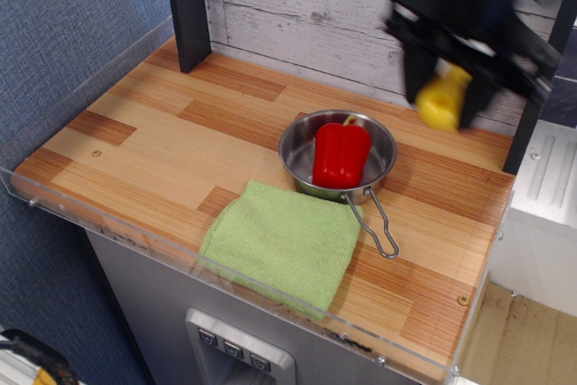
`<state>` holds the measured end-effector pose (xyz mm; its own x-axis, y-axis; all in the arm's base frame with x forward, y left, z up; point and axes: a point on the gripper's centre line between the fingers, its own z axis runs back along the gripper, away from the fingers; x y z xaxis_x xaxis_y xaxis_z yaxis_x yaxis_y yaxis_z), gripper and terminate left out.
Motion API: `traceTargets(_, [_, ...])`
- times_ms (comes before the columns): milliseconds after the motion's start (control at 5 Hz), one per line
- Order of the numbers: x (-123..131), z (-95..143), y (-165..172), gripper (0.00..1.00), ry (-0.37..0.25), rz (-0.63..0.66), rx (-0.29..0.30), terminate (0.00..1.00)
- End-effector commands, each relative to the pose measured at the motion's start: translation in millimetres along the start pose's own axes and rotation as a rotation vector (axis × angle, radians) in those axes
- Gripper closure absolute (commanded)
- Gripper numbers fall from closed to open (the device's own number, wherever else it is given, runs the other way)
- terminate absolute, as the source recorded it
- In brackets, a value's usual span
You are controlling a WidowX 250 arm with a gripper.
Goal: Put the knife to the right of the cloth.
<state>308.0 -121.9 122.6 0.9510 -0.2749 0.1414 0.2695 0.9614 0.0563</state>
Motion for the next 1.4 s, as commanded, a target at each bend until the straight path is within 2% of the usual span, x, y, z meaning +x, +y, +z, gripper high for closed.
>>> traceTargets(0, [-15,-6,-20,1.00,0.044,-0.003,0.040,0.00])
traceTargets(200, [-21,-10,-13,1.00,0.071,0.037,0.076,0.00])
traceTargets(600, [-26,-20,0,1.00,0.094,0.080,0.066,0.00])
traceTargets(1000, [-28,-36,9,1.00,0.072,0.093,0.021,0.00])
traceTargets(1200, [-30,-45,9,1.00,0.089,0.094,0.030,0.00])
